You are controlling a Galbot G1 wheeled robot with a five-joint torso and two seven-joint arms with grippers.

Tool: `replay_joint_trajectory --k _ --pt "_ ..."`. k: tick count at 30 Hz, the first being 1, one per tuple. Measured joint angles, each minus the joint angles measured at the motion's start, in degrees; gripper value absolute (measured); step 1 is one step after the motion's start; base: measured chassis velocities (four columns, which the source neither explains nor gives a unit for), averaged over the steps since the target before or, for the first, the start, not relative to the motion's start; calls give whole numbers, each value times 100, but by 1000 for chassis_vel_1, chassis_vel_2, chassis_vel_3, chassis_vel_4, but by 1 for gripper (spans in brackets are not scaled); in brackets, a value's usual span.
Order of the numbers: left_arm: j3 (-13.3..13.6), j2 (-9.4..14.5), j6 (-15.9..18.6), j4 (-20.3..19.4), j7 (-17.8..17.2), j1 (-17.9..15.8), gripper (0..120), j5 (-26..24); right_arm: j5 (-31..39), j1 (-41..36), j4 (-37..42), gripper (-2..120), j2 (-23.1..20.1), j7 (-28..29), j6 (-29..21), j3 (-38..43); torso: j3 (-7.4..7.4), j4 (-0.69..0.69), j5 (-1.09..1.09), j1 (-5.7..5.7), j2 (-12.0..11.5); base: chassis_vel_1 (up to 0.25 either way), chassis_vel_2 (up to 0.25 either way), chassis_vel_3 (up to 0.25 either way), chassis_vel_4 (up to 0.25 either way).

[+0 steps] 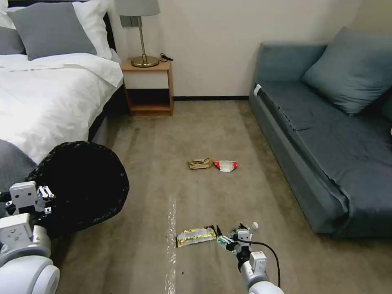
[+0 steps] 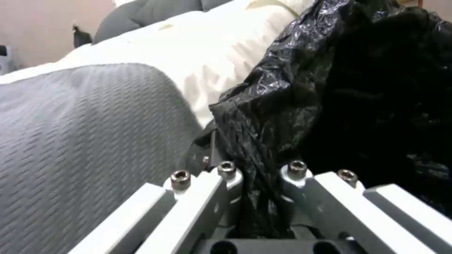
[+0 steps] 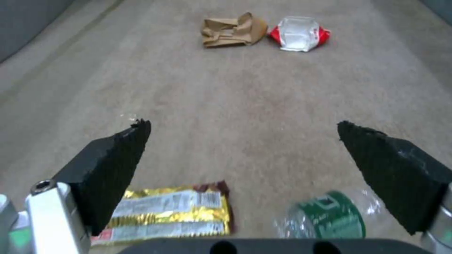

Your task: Pick up the trash bin, then pick up the garbage on the floor and place it into the trash bin.

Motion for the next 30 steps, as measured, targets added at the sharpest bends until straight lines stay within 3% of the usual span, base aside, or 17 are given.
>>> replay_joint_trajectory --k 6,14,18,21,26,30 --pt "132 -40 -108 181 -6 63 3 74 -13 73 -1 100 -189 -20 -48 -46 0 0 1 0 0 -111 93 105 -90" --pt "225 12 -405 595 46 256 3 152 310 533 124 100 -562 -26 -534 -262 0 0 0 0 0 -26 30 30 -29" --pt "275 79 -343 840 63 85 3 226 1028 1358 -239 100 -872 -21 -839 -821 1 -2 -1 0 0 0 0 0 0" --pt "295 35 -335 911 158 146 3 379 1639 2571 -877 100 -1199 -124 -928 -1689 1 2 -5 1 0 0 0 0 0" --pt "309 23 -369 964 255 242 3 502 2042 3523 -1580 100 -1260 -392 -970 -2565 0 2 -1 0 0 0 0 0 0" --pt "405 41 -391 1119 281 193 3 606 2320 4331 -2186 100 -1061 -636 -1003 -3226 1 2 0 1 -1 0 0 0 0"
